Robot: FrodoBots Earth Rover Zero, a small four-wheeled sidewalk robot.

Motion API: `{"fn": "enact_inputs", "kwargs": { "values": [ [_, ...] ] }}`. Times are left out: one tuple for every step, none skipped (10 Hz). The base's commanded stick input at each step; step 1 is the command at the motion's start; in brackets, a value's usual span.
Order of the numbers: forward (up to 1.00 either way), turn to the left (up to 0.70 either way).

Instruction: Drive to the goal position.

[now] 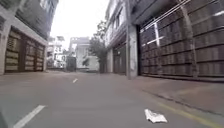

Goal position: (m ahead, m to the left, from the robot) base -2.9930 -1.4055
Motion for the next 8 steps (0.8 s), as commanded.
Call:
{"fn": "enact_inputs", "kwargs": {
  "values": [
    [0.85,0.00],
    [0.85,0.00],
    [0.85,0.00],
    [0.85,0.00],
    [0.85,0.00],
    [0.85,0.00],
    [0.85,0.00],
    [0.85,0.00]
  ]
}}
